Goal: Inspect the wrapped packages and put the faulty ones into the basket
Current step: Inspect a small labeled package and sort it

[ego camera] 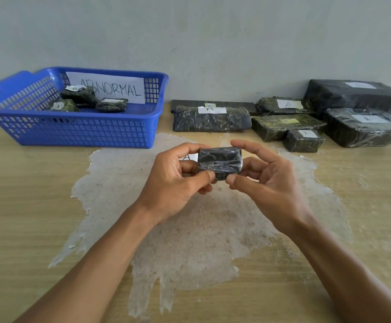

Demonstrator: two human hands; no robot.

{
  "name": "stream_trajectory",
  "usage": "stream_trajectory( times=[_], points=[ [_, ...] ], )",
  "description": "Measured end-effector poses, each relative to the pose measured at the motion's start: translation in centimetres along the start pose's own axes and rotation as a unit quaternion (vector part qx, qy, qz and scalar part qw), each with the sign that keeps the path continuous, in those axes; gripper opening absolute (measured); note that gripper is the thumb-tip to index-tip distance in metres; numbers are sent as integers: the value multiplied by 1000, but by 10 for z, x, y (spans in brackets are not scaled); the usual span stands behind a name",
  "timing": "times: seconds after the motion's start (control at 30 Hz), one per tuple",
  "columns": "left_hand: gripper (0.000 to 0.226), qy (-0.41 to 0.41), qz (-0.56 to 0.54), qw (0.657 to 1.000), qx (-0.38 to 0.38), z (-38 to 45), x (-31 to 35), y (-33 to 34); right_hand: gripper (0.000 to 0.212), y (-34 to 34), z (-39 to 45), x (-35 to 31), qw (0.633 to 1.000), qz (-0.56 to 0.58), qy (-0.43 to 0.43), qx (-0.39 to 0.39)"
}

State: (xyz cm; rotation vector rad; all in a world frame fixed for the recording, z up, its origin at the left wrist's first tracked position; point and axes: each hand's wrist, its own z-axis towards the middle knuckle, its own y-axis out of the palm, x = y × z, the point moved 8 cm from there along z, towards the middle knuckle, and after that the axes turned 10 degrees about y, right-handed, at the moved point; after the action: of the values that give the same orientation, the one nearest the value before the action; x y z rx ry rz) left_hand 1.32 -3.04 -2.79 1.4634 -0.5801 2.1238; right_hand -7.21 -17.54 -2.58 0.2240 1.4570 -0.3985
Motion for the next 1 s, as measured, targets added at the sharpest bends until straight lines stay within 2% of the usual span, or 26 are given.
stream_trajectory(
  times=[0.1,0.27,0.37,0.47,0.63,0.73,0.83,0.9,1.0],
  points=[
    [36,-9,-11,1000,-18,-1,0,3,55,-3,-1,1,998,60,7,13],
    [41,19,45,998,-41,-1,3,6,31,-16,-4,-12,993,91,-30,66],
    [47,33,54,998,-11,0,7,1,34,-21,-8,-24,990,34,-90,100],
    [46,15,4,1000,-3,1,9,-1,37,-16,-15,-34,978,-61,-157,120],
    [45,0,-43,999,-6,0,6,2,37,-6,-20,-38,969,-103,-201,102],
    [38,9,-54,998,19,1,7,-3,45,-4,-16,-33,979,-103,-164,69],
    [23,21,-55,998,32,1,8,-5,54,-4,-7,-18,996,-55,-69,26],
    [20,28,-45,998,32,0,9,-5,60,-5,-2,-8,999,-39,-15,5],
    [19,38,-38,998,29,0,11,-5,64,-1,-2,-3,999,-28,18,-25]
  ],
)
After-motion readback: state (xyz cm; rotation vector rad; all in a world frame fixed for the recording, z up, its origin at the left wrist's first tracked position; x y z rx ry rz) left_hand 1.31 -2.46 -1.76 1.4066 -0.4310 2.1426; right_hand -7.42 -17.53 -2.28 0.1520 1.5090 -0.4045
